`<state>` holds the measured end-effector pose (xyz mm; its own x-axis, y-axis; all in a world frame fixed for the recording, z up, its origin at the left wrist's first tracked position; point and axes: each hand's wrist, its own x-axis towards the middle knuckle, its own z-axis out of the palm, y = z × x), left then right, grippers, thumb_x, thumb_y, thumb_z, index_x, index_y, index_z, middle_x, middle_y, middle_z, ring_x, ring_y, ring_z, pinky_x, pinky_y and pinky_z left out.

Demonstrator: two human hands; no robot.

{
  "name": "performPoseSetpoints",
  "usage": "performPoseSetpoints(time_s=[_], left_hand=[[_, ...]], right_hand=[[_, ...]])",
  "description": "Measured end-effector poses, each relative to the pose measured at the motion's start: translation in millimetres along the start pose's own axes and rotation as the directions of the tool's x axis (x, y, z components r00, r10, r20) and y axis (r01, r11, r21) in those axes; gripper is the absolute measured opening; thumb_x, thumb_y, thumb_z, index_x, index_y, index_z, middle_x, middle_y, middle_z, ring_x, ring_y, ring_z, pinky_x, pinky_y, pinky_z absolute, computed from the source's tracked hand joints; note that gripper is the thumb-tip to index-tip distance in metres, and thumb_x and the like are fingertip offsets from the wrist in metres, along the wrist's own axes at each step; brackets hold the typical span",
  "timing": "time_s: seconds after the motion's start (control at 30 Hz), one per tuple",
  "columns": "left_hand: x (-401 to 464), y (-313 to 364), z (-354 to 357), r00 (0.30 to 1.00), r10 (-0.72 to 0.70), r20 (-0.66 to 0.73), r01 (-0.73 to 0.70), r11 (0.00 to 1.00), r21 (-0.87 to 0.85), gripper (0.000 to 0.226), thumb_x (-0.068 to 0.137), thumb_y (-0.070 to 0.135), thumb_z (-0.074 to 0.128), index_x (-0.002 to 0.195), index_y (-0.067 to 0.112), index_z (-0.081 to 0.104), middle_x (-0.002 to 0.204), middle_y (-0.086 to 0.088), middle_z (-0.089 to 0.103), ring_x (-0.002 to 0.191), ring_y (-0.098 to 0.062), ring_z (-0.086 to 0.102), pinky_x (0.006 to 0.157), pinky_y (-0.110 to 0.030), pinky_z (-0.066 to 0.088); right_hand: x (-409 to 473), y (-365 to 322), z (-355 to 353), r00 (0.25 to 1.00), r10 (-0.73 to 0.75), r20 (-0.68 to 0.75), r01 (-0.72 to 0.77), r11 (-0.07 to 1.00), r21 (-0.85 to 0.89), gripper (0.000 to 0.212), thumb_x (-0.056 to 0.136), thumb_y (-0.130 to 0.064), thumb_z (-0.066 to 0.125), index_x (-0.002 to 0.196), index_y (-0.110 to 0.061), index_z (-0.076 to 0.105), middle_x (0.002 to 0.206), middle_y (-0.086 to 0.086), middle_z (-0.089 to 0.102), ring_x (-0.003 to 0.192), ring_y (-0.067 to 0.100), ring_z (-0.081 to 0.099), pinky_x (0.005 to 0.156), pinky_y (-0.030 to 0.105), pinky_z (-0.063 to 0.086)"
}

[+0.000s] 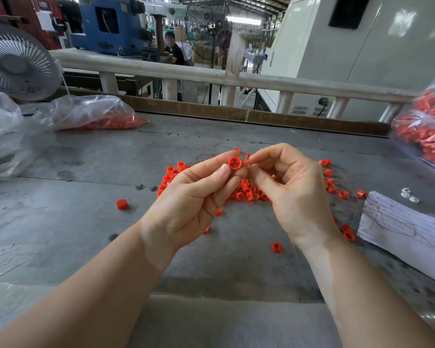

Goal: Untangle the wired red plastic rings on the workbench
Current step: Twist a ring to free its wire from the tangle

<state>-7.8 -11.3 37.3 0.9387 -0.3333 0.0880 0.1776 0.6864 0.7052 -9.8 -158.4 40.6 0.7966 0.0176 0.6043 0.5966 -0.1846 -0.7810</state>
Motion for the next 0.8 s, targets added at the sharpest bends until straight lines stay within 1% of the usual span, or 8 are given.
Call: performPoseSetpoints(time_s=[0.13, 0.27, 0.5, 0.7, 0.8], left_hand=[[-0.3, -0.3, 0.8, 1.0, 0.001, -0.005, -0.001, 1.0, -0.004, 0.025, 0.068, 0.005, 0.057, 0.077, 0.012, 0.078, 0.08, -0.005, 0.074, 0.077, -0.01, 0.071, 0.062, -0.013, 0.054], [-0.4, -0.2, 1.9, 1.0, 0.005, 0.0, -0.005, 1.0, -0.004, 0.025, 0.068, 0.004, 0.056, 0.078, 0.011, 0.078, 0.08, -0.006, 0.074, 0.076, -0.01, 0.071, 0.062, -0.013, 0.054], [-1.1, 2.2, 1.1, 1.0, -0.021, 0.012, 0.021, 1.0, -0.016, 0.024, 0.07, 0.005, 0.056, 0.084, 0.005, 0.077, 0.083, -0.01, 0.073, 0.078, -0.013, 0.072, 0.064, -0.015, 0.055], [-1.5, 2.4, 0.8, 1.0, -0.023, 0.007, 0.023, 1.0, -0.005, 0.023, 0.07, 0.006, 0.057, 0.081, 0.007, 0.077, 0.081, -0.009, 0.074, 0.077, -0.012, 0.072, 0.064, -0.014, 0.055], [-2.0, 2.7, 0.2, 1.0, -0.024, 0.008, 0.024, 1.0, -0.001, 0.023, 0.069, 0.005, 0.058, 0.081, 0.007, 0.077, 0.082, -0.009, 0.074, 0.077, -0.012, 0.072, 0.064, -0.014, 0.055]], right_hand=[[1.2, 2.9, 0.8, 0.997, 0.063, 0.033, -0.067, 0.988, 0.141, 0.014, 0.076, -0.01, 0.07, 0.076, -0.023, 0.066, 0.072, -0.004, 0.068, 0.072, 0.009, 0.064, 0.069, 0.021, 0.052], [2.2, 5.3, 0.5, 0.995, 0.092, 0.037, -0.097, 0.974, 0.205, 0.012, 0.073, -0.012, 0.071, 0.073, -0.024, 0.068, 0.072, -0.003, 0.07, 0.072, 0.009, 0.065, 0.069, 0.02, 0.051], [2.6, 4.7, 0.2, 0.996, 0.08, 0.034, -0.085, 0.976, 0.201, 0.014, 0.072, -0.011, 0.072, 0.072, -0.025, 0.07, 0.072, -0.004, 0.07, 0.07, 0.008, 0.066, 0.067, 0.019, 0.05], [2.3, 3.4, -0.5, 0.997, 0.074, 0.023, -0.077, 0.982, 0.175, 0.017, 0.073, -0.009, 0.072, 0.072, -0.026, 0.07, 0.071, -0.002, 0.07, 0.07, 0.01, 0.066, 0.069, 0.02, 0.053], [2.1, 2.9, -1.2, 0.998, 0.067, 0.01, -0.068, 0.987, 0.145, 0.018, 0.074, -0.006, 0.073, 0.072, -0.023, 0.069, 0.071, -0.001, 0.07, 0.07, 0.012, 0.065, 0.069, 0.022, 0.054]])
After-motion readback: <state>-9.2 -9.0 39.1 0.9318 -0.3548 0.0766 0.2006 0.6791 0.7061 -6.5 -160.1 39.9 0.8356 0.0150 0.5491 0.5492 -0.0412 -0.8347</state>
